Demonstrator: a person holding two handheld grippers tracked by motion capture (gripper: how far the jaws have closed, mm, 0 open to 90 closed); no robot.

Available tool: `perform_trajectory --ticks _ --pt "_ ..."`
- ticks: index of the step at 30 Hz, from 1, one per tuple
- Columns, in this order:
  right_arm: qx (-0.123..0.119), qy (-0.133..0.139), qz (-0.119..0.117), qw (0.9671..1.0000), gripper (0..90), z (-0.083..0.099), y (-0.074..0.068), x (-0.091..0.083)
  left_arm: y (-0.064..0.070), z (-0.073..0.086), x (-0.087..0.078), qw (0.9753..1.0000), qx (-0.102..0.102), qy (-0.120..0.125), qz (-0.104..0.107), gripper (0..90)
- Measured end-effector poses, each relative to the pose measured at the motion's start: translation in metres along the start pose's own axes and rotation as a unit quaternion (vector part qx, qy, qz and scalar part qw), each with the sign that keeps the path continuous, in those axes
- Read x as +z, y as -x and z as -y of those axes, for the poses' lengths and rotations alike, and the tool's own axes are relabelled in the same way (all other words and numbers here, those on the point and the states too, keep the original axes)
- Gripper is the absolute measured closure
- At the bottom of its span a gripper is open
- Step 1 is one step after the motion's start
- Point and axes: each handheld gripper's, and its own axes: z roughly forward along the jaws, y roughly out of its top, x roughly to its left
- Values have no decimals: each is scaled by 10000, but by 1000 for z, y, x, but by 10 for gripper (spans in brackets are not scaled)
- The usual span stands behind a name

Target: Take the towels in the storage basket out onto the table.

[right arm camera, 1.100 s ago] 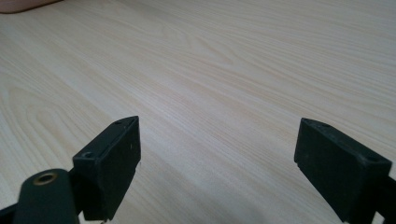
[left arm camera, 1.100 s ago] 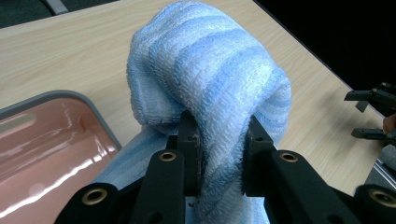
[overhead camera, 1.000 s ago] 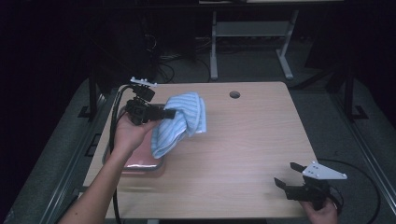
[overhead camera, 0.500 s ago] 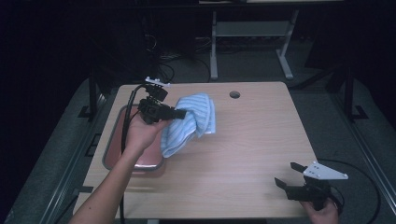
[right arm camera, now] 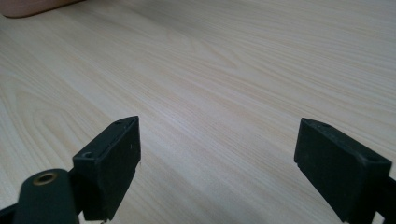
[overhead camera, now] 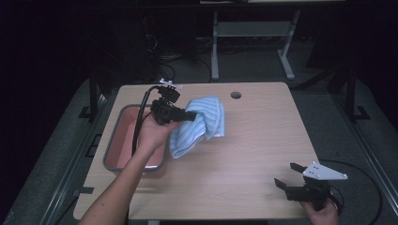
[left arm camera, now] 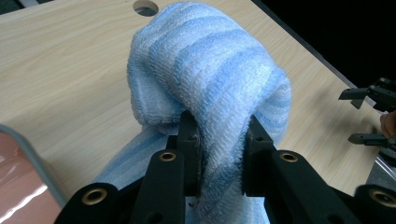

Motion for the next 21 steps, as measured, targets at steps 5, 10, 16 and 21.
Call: perform_trajectory --ticks 5,10,16,21 --pt "-12 27 0 10000 141 0 1 -1 4 -2 11 9999 71 -93 11 738" --pt "1 31 -9 10000 141 0 2 -2 8 -5 23 9998 90 -145 36 739" --pt "-5 41 -26 10000 141 -1 1 -1 12 -7 34 9998 66 -197 71 738" --pt "-31 40 -41 10000 141 -1 1 0 13 -9 42 9996 85 -232 130 738"
